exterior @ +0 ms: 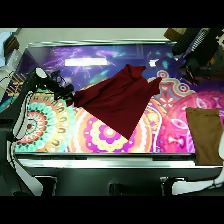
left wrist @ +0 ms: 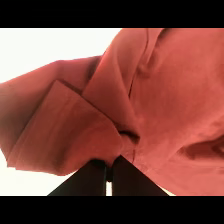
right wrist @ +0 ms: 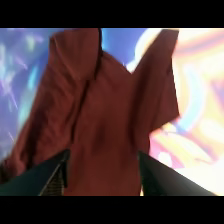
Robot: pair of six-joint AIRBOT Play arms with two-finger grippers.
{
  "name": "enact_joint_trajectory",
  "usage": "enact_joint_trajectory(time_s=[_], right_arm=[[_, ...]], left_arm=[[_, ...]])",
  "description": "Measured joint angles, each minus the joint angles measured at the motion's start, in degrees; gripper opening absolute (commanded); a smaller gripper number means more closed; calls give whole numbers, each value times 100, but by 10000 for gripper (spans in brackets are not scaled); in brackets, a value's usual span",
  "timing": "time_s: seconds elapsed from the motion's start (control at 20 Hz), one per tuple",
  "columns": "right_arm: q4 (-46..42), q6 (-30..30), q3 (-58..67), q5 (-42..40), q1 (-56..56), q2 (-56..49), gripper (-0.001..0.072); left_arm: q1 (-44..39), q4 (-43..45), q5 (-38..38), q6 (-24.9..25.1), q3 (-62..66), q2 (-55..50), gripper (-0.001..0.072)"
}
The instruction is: Fold the clothes and pants, and hang the long-sleeved shirts on hangers.
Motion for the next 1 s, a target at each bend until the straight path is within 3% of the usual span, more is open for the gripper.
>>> enact_joint_trajectory(time_s=[0.25, 0.5, 0.7, 1.0], right_arm=[[240, -313, -2632, -308, 492, 1237, 553], [778, -369, -5005, 424, 1847, 1847, 552], [966, -181, -5737, 1064, 2693, 1956, 550], [1097, 17, -5974, 1705, 3042, 1969, 545]], left_arm=[[0, -9, -39, 0, 0, 0, 14], [0, -15, -66, 0, 0, 0, 14], [0, -20, -63, 0, 0, 0, 14], [0, -20, -63, 0, 0, -2, 14]])
